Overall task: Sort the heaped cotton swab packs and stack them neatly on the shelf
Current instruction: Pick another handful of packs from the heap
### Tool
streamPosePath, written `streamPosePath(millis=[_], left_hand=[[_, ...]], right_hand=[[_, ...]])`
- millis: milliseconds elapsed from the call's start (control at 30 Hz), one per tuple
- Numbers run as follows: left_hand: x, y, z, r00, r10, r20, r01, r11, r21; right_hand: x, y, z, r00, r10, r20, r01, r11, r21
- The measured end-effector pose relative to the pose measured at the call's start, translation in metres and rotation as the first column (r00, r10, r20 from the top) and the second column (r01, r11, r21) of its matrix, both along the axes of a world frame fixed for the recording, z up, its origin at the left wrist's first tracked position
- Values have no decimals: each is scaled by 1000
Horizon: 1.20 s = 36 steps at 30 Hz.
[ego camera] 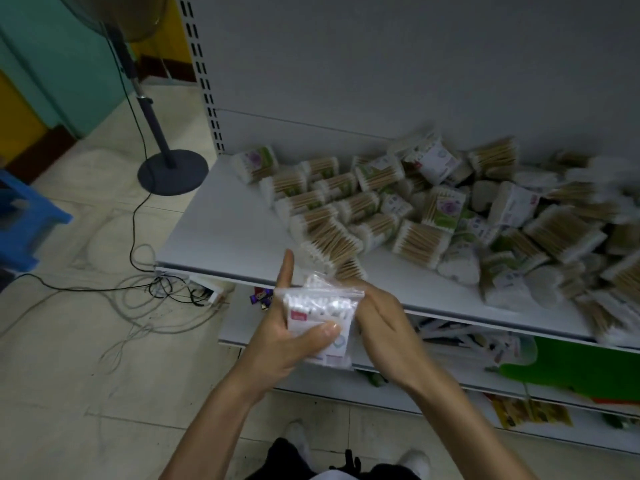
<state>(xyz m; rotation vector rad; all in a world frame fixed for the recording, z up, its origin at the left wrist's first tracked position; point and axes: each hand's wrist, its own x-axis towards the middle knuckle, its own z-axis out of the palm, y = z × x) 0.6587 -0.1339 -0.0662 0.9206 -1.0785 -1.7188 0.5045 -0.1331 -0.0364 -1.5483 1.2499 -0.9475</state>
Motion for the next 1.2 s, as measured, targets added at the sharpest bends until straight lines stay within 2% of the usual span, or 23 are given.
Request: streamPosePath(millis=[67,133,167,267,333,367,400,467,567,633,667,733,767,800,933,1033,1100,1133,1200], left_hand=[[10,-2,1,996,-30,90,27,999,27],[16,-4,-3,992,37,123,-44,997,59],[19,-5,-5,988,103,116,-112,991,77],[28,-6,-12,960,266,85,-274,957,97],[33,-5,-12,950,312,28,-313,944,108],[34,-4,-11,945,326,-9,-323,939,117],[35,-4,-11,940,339,-47,-332,936,121],[34,-3,-10,928,365,-78,-355,927,119],[33,-5,-7,937,349,-27,-347,936,63],[30,-6,-5,946,322,-25,-321,946,44],[28,-6,-4,949,312,-44,-309,950,49],[24,-7,-3,947,304,-98,-298,952,72],[22,-8,-3,946,303,-116,-296,952,79],[22,-8,-3,945,302,-124,-294,952,81],[26,-5,-4,956,275,-103,-271,961,45],[31,0,-4,974,208,-85,-209,978,3],[32,1,-3,985,148,-87,-151,988,-28],[32,2,-2,991,104,-84,-108,993,-51],[28,1,1,998,30,-60,-35,995,-93]], right_hand=[[8,-9,2,987,17,-158,-32,995,-96],[13,-25,1,936,-102,-337,14,967,-253],[14,-34,-1,911,-171,-376,51,950,-307],[12,-58,-13,784,-220,-580,24,945,-327],[9,-66,-28,661,-192,-726,-64,949,-309],[9,-67,-32,640,-202,-741,-77,943,-324],[8,-69,-35,653,-227,-722,-68,933,-354],[6,-71,-29,741,-276,-613,-3,911,-413],[-3,-71,-13,831,-346,-435,157,897,-414],[-8,-68,-1,873,-294,-389,134,912,-388],[-8,-67,1,853,-240,-464,56,926,-374],[-6,-65,-5,692,-136,-709,-142,938,-318],[-5,-63,-11,621,-105,-777,-192,940,-281],[-4,-62,-15,610,-87,-788,-198,946,-258],[-9,-60,-16,782,-143,-607,-83,941,-329],[-11,-59,-1,884,-310,-351,190,923,-335],[-13,-56,17,900,-403,-165,343,890,-300],[-15,-53,25,908,-392,-147,339,894,-295],[-12,-48,33,946,-204,-250,149,964,-221]])
